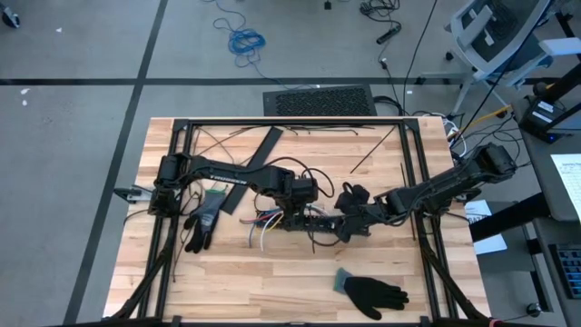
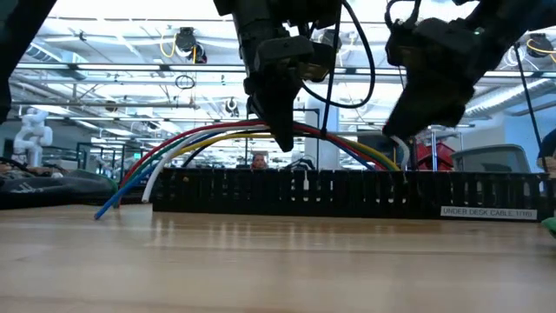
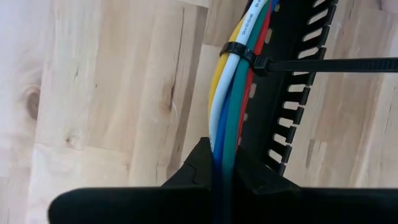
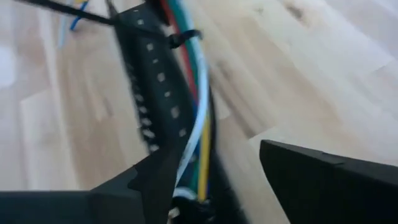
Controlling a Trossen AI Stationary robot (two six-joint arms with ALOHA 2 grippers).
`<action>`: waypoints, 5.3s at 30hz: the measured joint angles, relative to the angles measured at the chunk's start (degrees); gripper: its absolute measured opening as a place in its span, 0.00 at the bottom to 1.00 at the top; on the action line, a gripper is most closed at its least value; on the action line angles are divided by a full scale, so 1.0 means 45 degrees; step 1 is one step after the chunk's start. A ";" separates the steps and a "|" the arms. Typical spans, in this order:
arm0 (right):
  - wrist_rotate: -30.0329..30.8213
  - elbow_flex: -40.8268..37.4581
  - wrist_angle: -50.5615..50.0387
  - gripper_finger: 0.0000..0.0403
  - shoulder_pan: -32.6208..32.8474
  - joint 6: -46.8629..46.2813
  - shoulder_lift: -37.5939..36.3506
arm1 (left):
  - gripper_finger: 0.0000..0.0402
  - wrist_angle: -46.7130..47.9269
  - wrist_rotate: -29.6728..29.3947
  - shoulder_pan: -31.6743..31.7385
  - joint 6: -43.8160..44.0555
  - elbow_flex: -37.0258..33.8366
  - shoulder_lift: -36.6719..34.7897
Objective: Ziptie cables
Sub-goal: Put the ziptied cable wires into the cable duct
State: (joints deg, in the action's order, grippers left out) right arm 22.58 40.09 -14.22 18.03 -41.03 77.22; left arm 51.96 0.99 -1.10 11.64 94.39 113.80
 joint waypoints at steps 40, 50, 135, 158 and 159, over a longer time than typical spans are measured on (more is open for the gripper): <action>0.0566 -0.0003 0.0794 0.42 -0.1842 0.2334 0.0581 | 0.04 -0.0029 -0.0487 0.0243 0.0005 0.1321 -0.0782; 0.0248 0.0013 0.0510 0.02 -0.1842 0.2400 0.0557 | 0.04 0.0327 -0.0715 0.0253 -0.0020 0.1321 -0.0930; -0.2136 0.1784 -0.0747 0.00 -0.1721 0.1790 -0.2960 | 0.44 0.0124 -0.5241 0.1794 0.0625 -0.1501 -0.1078; -0.2283 0.1789 -0.0146 0.00 -0.1721 0.2110 -0.2969 | 0.36 -0.0202 -0.4476 0.2286 0.1019 -0.2191 -0.1059; -0.2330 0.1789 -0.0146 0.00 -0.1721 0.2126 -0.2969 | 0.30 -0.0220 -0.4515 0.2278 0.1015 -0.2191 -0.1059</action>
State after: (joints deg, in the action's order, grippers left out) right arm 12.10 48.14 -14.87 10.28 -31.46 63.86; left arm 50.97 -19.32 9.15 16.21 84.53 109.03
